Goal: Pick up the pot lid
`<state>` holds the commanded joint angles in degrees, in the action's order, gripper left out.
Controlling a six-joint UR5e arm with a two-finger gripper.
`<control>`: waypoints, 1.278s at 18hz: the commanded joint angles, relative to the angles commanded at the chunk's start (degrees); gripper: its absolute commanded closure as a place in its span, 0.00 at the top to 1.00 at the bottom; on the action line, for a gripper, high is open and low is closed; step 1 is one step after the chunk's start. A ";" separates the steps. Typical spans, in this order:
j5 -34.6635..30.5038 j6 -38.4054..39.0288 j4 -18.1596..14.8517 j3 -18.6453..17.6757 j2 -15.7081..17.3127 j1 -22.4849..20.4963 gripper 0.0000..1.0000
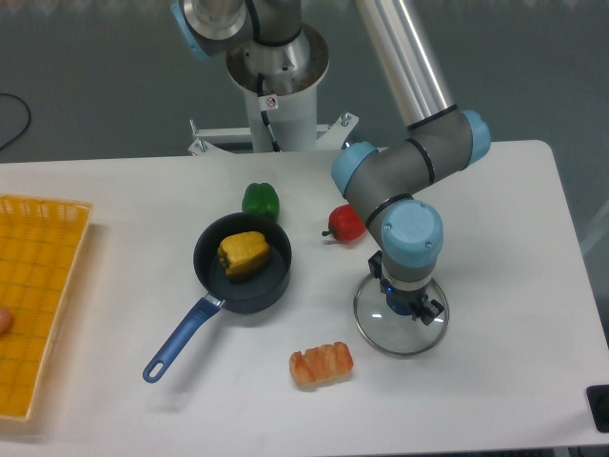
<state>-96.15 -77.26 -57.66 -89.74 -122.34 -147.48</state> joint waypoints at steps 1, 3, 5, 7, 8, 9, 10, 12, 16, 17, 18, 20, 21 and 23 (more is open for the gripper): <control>0.00 0.00 0.00 0.00 0.00 0.00 0.58; 0.09 0.00 0.00 0.17 0.09 0.00 0.58; 0.00 -0.09 -0.09 0.26 0.18 0.00 0.58; 0.09 -0.09 0.00 0.35 0.35 0.00 0.58; 0.09 -0.09 0.00 0.35 0.44 0.00 0.58; 0.17 -0.09 0.00 0.35 0.53 0.00 0.58; 0.18 0.00 0.00 0.53 0.61 0.00 0.58; 0.35 -0.09 0.00 0.62 0.70 0.00 0.58; 0.44 0.00 0.00 0.62 0.97 0.00 0.58; 0.44 -0.09 -0.09 0.62 1.14 0.09 0.58; 0.44 -0.09 0.00 0.53 1.23 0.17 0.58; 0.44 -0.09 0.09 0.62 1.23 0.26 0.58; 0.44 0.00 0.09 0.70 1.23 0.26 0.58; 0.44 -0.17 0.00 0.79 1.32 0.26 0.58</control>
<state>-95.71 -77.43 -57.66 -88.95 -121.03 -147.22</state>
